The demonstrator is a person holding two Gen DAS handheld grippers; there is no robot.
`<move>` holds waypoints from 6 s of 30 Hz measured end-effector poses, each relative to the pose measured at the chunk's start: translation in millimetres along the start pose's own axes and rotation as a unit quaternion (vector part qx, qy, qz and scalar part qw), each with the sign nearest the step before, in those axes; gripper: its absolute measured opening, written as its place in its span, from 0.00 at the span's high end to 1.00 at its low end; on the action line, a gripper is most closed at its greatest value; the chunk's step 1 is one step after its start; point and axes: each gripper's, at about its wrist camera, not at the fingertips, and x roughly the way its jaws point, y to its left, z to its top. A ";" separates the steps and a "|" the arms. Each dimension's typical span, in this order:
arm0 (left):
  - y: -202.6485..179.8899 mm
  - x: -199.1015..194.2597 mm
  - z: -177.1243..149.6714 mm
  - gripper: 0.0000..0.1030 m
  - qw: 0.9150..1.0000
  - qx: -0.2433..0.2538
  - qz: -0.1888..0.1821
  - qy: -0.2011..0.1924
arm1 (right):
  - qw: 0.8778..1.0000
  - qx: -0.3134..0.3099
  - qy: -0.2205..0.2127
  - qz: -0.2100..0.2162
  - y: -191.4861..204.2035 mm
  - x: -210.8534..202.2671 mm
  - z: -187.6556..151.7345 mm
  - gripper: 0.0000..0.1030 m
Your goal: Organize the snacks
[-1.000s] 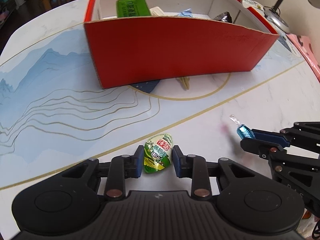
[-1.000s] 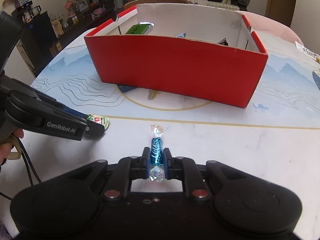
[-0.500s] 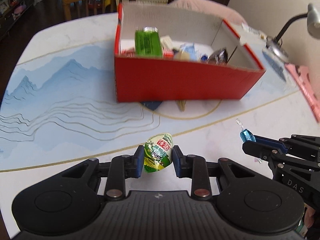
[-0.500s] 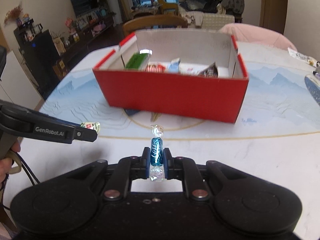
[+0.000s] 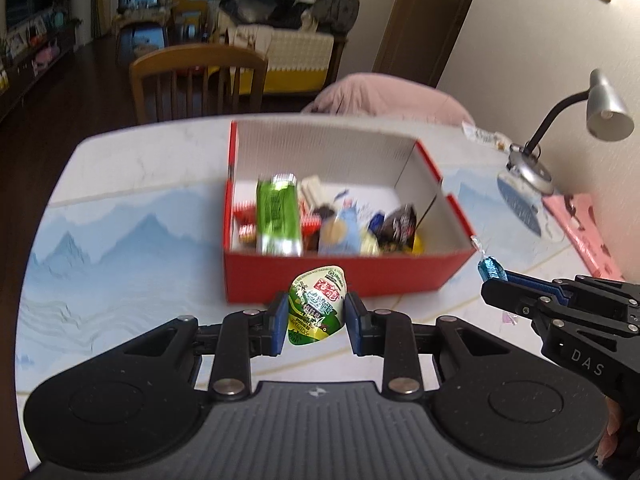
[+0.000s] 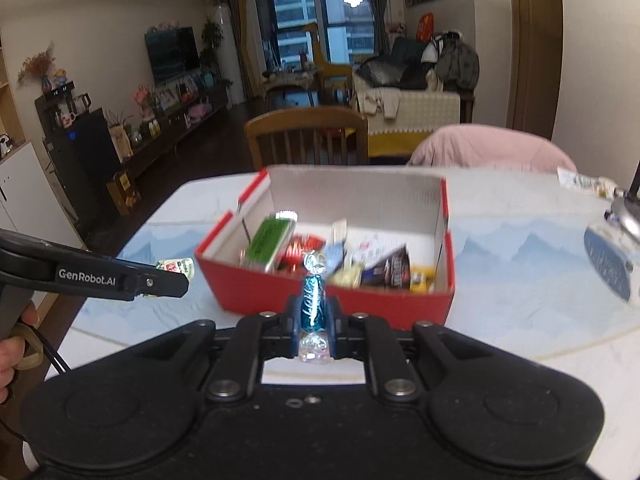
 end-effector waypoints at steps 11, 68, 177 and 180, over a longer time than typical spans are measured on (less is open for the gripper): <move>-17.4 6.2 46.1 0.72 1.000 0.016 0.005 -0.026 | 1.000 0.000 -0.019 -0.011 -13.2 23.6 45.3 0.90; -21.3 203.5 98.8 0.70 0.988 0.036 0.053 0.140 | 0.981 -0.016 0.192 0.017 -63.2 201.3 58.4 0.79; -30.0 -71.1 -17.7 0.02 0.993 0.013 0.010 -0.113 | 0.998 0.014 -0.067 0.009 -5.3 -48.6 4.1 0.00; -30.1 -71.0 -17.8 0.02 0.993 0.014 0.011 -0.113 | 0.998 0.014 -0.067 0.009 -5.4 -48.5 4.3 0.00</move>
